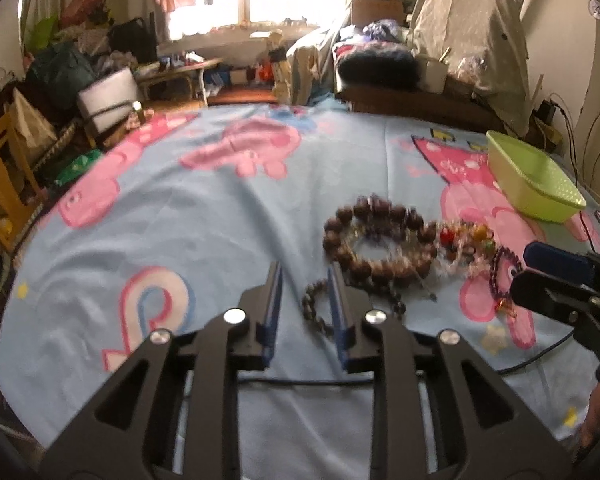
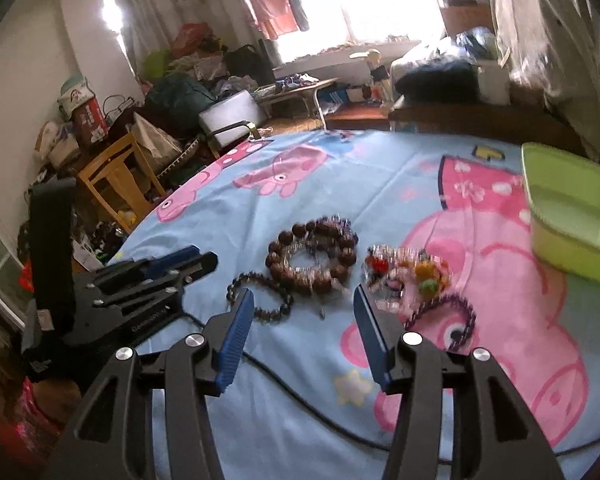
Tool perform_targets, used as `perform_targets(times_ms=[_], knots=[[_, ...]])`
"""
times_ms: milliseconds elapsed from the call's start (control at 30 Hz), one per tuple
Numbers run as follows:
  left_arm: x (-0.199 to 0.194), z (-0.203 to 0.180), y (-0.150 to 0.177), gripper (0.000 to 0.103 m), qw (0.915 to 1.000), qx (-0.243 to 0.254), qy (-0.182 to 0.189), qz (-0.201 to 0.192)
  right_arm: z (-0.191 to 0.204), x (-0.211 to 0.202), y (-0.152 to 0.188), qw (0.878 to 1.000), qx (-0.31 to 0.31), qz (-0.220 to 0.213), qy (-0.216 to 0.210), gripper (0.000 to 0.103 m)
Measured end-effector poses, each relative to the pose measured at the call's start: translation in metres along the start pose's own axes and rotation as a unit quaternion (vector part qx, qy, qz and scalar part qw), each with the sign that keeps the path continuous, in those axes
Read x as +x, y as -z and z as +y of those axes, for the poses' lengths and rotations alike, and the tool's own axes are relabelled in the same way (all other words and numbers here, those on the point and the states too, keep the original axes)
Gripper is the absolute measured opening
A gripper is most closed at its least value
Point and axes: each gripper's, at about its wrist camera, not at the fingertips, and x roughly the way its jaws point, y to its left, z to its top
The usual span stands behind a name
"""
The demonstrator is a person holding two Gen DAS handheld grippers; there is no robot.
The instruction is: Organize jewelry
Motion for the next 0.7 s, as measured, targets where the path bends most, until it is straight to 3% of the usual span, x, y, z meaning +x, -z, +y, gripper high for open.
perform_targets(times_ms=[33,167,267,333,400,467,700], knots=[[-0.005,0.003,-0.005,0.022,0.9999,0.002,-0.003,-0.013,0.001,-0.001,-0.006,1.000,-0.006,-0.001,0.002,0.023],[-0.027,0.019,-0.030,0.022,0.9977,-0.004,0.008,-0.067,0.005,-0.020,-0.030,0.998,-0.026,-0.049,0.007,0.003],[-0.021,0.023,-0.044,0.022,0.9969,-0.002,0.017,-0.077,0.011,-0.024,-0.046,0.996,-0.050,-0.075,0.019,0.000],[-0.004,0.018,-0.048,0.022,0.9978,0.002,0.036,-0.056,0.008,-0.008,-0.051,0.996,-0.056,-0.058,0.023,0.000],[0.013,0.013,-0.048,0.022,0.9974,0.006,0.064,-0.033,-0.005,0.022,-0.052,0.999,-0.035,-0.013,0.027,0.000],[0.032,0.008,-0.045,0.022,0.9979,0.016,0.061,-0.010,-0.018,0.047,-0.048,0.999,-0.007,0.024,0.021,0.000],[0.068,0.008,-0.038,0.022,0.9975,0.014,0.069,0.012,-0.017,0.084,-0.033,0.997,-0.026,0.067,0.042,0.000]])
